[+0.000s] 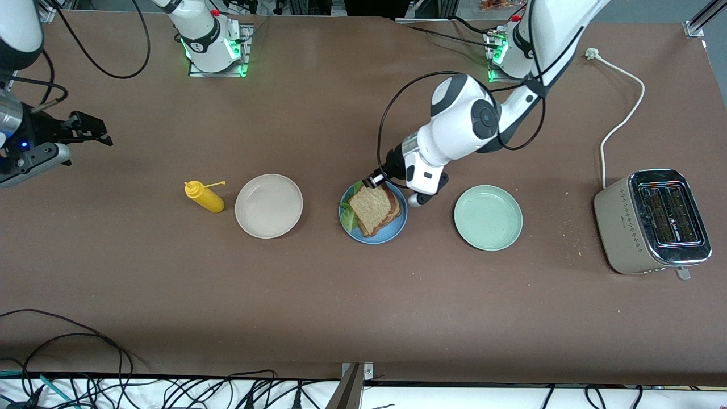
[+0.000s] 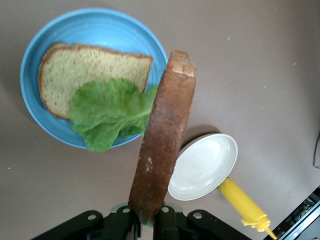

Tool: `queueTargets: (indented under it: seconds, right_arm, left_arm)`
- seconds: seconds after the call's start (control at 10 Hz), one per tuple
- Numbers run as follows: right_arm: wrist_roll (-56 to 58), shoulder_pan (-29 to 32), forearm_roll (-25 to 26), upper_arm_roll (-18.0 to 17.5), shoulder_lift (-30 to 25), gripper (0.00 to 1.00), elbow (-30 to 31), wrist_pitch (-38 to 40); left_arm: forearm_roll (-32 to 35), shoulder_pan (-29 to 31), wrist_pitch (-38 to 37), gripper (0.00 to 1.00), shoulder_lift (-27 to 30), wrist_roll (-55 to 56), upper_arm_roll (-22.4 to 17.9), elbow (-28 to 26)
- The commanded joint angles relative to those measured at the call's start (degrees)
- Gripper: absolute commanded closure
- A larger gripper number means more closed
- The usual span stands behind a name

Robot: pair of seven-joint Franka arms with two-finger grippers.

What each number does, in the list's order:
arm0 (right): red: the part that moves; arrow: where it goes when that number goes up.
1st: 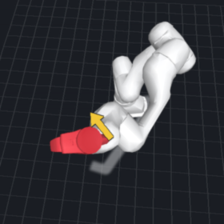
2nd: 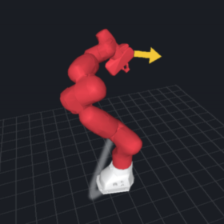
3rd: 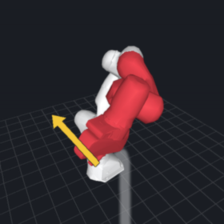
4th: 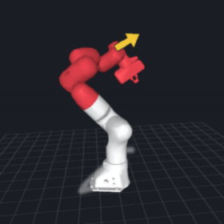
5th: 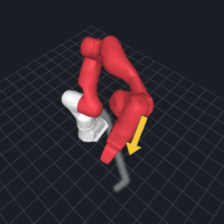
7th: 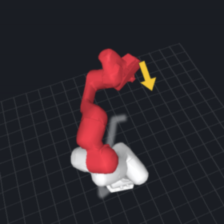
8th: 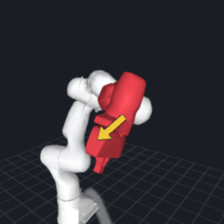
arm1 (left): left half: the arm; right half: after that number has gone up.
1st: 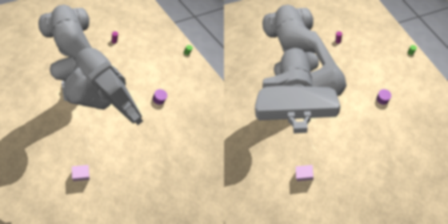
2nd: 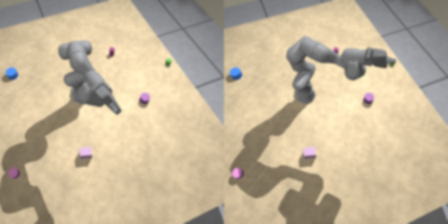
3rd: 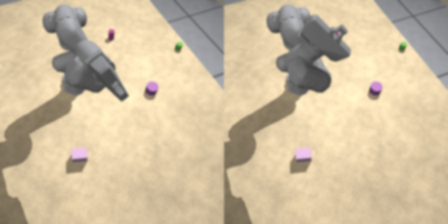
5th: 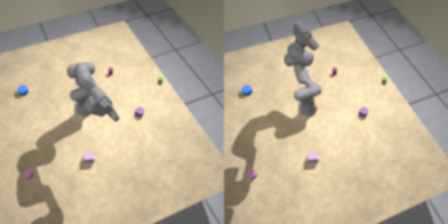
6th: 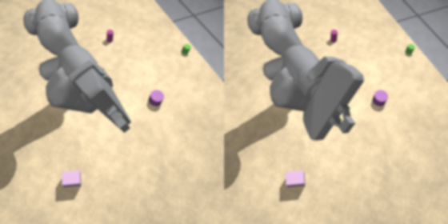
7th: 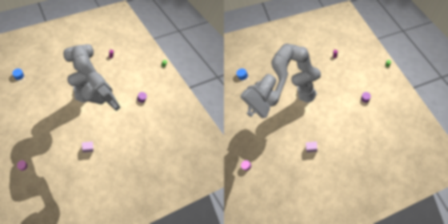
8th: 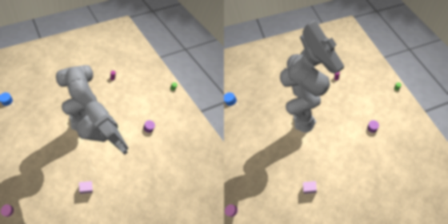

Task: Make sandwich in blue plate with both arms
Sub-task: 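Lift the toast from the toaster with the left gripper toward the blue plate, then lower the toast onto the lettuce with the left gripper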

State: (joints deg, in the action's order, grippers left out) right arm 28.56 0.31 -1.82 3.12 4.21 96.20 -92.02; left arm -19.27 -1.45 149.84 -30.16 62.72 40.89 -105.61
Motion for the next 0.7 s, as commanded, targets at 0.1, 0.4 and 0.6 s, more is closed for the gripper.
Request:
queueTargets:
  seconds: [0.1,0.4,0.6]
  right_arm:
    - [-31.76,0.3,0.68,-1.98,-3.86,0.0,3.56,-3.25]
    - [-34.44,-0.05,0.59,-2.94,-3.34,0.0,3.38,-3.6]
    - [-36.56,-0.13,0.77,-3.04,-2.54,0.0,2.15,-3.43]
  left_arm:
    - [-0.68,-3.11,2.04,1.0,-0.86,-1.55,-0.29,-1.71]
    - [-0.24,-3.73,4.4,1.0,-2.79,-1.55,-0.55,-1.62]
    - [0.99,-4.17,5.72,1.0,-4.81,-1.55,-0.55,-1.62]
